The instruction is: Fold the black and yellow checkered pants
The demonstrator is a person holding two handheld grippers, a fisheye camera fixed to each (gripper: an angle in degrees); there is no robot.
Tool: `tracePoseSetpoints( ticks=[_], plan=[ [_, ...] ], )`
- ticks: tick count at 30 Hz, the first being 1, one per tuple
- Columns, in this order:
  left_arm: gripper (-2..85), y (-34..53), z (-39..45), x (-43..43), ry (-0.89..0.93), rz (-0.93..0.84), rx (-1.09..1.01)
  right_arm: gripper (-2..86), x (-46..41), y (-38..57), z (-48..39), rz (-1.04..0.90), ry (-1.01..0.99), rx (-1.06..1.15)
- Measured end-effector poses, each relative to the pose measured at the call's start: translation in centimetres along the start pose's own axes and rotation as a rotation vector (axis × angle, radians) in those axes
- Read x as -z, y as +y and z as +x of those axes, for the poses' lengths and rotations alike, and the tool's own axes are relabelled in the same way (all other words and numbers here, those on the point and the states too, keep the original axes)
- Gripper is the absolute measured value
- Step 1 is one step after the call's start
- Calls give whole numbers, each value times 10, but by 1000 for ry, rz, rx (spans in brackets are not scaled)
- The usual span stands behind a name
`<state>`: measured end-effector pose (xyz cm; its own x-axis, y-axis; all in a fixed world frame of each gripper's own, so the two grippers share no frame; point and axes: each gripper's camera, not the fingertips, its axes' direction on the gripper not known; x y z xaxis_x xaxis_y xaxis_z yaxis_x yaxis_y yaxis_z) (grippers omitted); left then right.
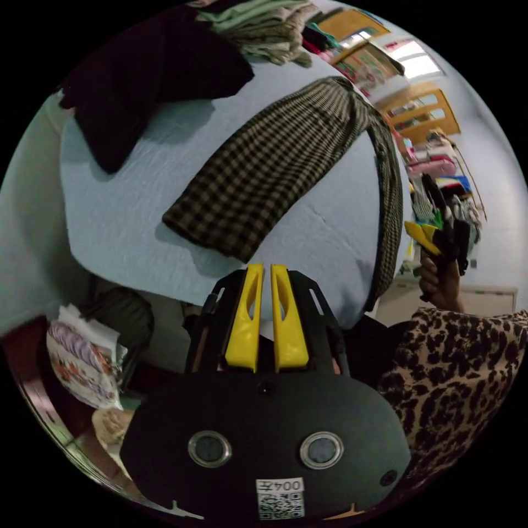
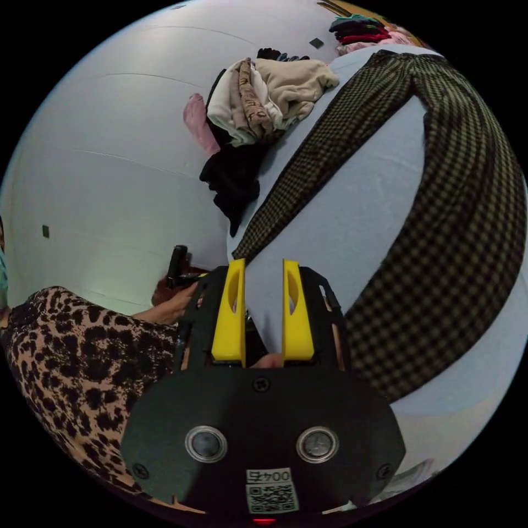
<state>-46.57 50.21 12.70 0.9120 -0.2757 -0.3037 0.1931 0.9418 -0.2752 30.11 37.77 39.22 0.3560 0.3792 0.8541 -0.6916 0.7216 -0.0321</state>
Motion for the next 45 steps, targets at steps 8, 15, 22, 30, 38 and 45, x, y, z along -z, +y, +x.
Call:
tracePoseSetpoints(
  ticks=[8, 15, 22, 30, 38, 45],
  plan=[
    [28, -53, -41, 92, 179, 46, -230, 119, -189, 67, -39, 54, 187, -49],
    [28, -52, -45, 128, 114, -20, -430, 117, -315, 117, -45, 47, 394, -42],
    [37, -35, -24, 151, -72, -2, -661, 124, -420, 162, -24, 1, 541, 19],
    [50, -40, -3, 165, -122, -12, -778, 123, -498, 196, 7, -12, 607, 35],
    [43, -65, 2, 176, -100, -17, -753, 86, -552, 226, 32, 12, 670, 37],
    [26, -85, 11, 220, -53, 63, -704, -1, -544, 233, 7, -16, 691, 69]
  ],
)
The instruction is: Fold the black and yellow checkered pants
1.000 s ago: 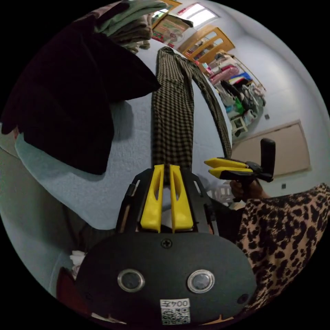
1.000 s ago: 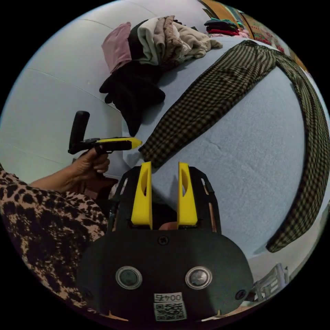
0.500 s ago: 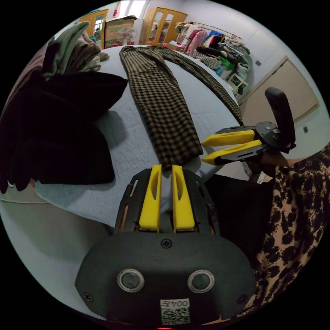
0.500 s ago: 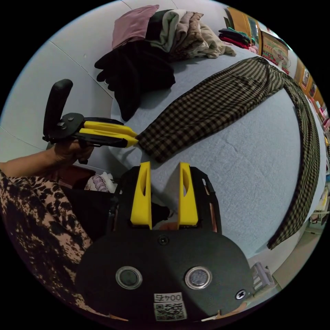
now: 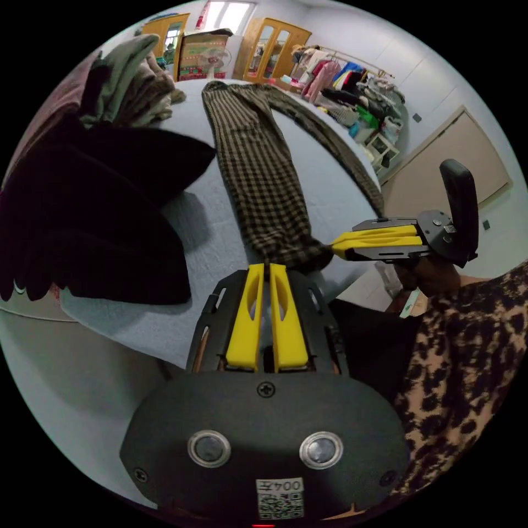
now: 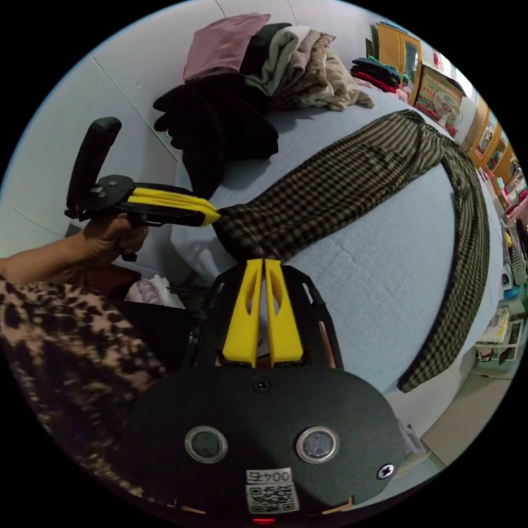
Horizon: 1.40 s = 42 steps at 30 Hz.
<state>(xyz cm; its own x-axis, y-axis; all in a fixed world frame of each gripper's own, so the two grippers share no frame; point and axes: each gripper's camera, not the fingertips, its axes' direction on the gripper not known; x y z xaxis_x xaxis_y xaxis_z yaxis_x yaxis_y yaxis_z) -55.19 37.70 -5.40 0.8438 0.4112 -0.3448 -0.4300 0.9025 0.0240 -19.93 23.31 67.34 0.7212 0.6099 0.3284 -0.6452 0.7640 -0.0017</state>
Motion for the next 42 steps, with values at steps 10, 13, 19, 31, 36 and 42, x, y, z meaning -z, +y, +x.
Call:
tracePoseSetpoints(
  ticks=[10, 13, 19, 31, 36, 42],
  plan=[
    [20, 2, -27, 7, 117, 4, 76, -6, -18, 27, 3, -134, -170, -141],
    [21, -5, -30, 3, 90, -3, 38, -6, -16, 27, -6, -123, -132, -105],
    [23, -5, -49, -41, 102, -92, 86, -1, -47, 34, 7, -196, -235, -175],
    [6, -9, -57, -40, 55, -7, 42, 54, 33, 66, 7, -29, -256, -230],
    [2, -42, -32, -77, 19, -27, -102, 61, 67, 50, -8, 52, -173, -173],
    [2, -39, -33, -134, -50, -119, -147, 64, 85, 13, -44, -22, -184, -29]
  ],
)
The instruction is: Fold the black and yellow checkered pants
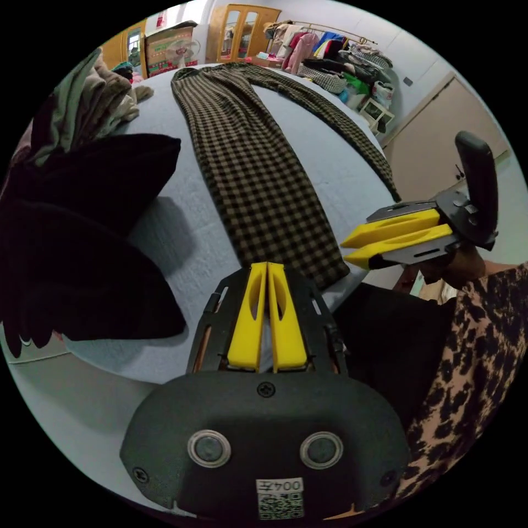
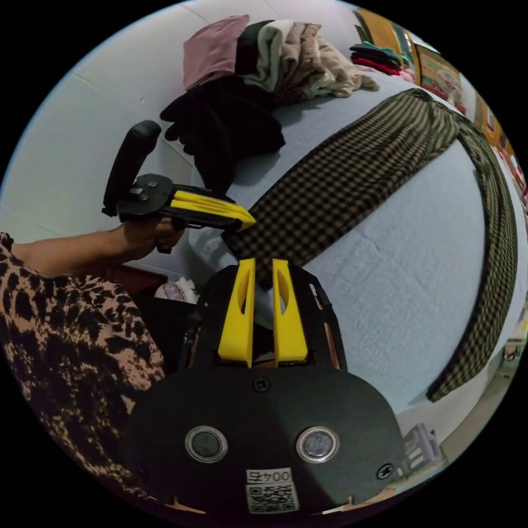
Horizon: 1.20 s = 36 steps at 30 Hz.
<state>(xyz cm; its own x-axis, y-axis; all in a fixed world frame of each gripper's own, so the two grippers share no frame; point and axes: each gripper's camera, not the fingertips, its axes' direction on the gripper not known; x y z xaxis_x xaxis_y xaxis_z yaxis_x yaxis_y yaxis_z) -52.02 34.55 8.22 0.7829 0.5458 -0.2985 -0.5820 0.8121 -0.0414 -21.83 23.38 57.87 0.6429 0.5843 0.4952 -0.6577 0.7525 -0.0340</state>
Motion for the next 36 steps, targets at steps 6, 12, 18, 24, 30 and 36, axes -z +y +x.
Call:
tracePoseSetpoints(
  ticks=[6, 12, 18, 24, 30, 36],
  plan=[
    [1, 17, -17, -15, 50, 17, 65, 68, 28, -18, -22, -97, -44, 50],
    [1, 25, -8, -16, 66, 85, 76, 68, 166, 12, 18, 151, 85, -204],
    [1, 25, 9, -33, 134, 117, 54, 67, 283, 77, 87, 211, 289, -528],
    [2, 6, 47, -69, 240, 79, -76, 85, 384, 120, 122, 192, 317, -686],
    [4, -1, 86, -97, 275, 77, -96, 122, 462, 128, 177, 208, 47, -705],
    [16, -2, 120, -136, 309, 34, -14, 136, 524, 141, 241, 243, -227, -719]
  ],
)
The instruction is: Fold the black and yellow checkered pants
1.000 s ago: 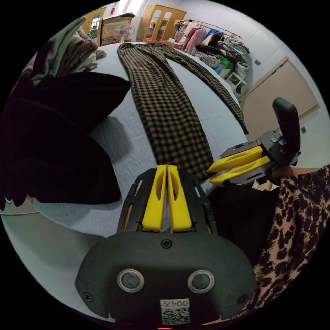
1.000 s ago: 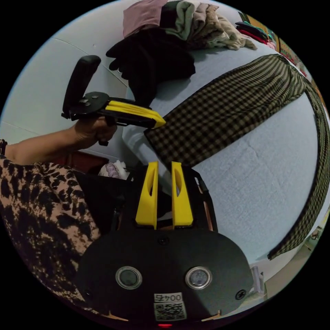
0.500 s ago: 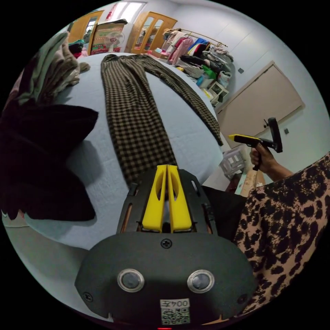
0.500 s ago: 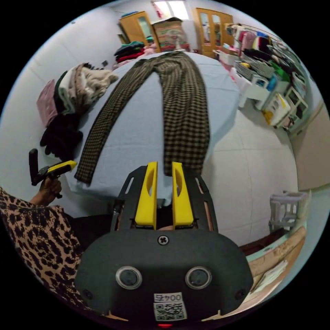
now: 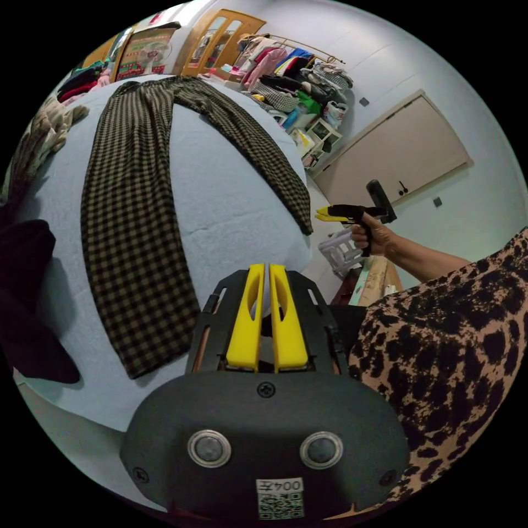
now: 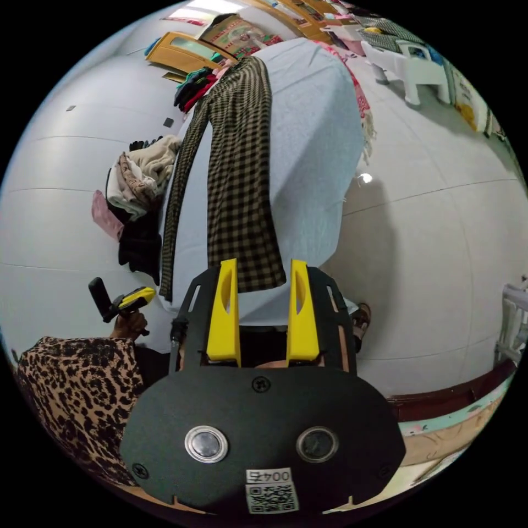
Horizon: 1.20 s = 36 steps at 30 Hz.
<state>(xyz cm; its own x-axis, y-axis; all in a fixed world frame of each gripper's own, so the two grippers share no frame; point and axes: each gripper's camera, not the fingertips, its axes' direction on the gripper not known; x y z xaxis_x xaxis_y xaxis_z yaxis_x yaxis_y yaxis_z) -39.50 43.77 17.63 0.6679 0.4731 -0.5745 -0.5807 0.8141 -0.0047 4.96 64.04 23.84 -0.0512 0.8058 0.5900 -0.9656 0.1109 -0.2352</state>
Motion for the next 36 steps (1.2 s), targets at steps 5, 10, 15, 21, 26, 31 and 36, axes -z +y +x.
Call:
tracePoseSetpoints(
  ticks=[5, 10, 15, 21, 26, 31, 36],
  plan=[
    [35, -4, 18, -54, 48, -29, 99, 92, 36, -22, -10, -123, -184, 63],
    [66, -8, 34, -98, 47, -17, 133, 16, 108, -16, -48, -149, -253, 58],
    [89, -15, 61, -143, 26, 2, 69, 4, 186, -20, -106, -132, -327, 17],
    [118, -18, 85, -190, -18, 65, 19, -1, 229, -25, -175, -184, -317, 34],
    [118, -18, 99, -210, -124, 151, -12, -2, 247, -29, -215, -205, -300, 66],
    [42, -15, 95, -214, -159, 198, -11, -1, 249, -25, -230, -218, -260, 72],
    [23, -8, 107, -161, -198, 264, -4, 0, 269, -4, -261, -164, -147, 196]
  ],
)
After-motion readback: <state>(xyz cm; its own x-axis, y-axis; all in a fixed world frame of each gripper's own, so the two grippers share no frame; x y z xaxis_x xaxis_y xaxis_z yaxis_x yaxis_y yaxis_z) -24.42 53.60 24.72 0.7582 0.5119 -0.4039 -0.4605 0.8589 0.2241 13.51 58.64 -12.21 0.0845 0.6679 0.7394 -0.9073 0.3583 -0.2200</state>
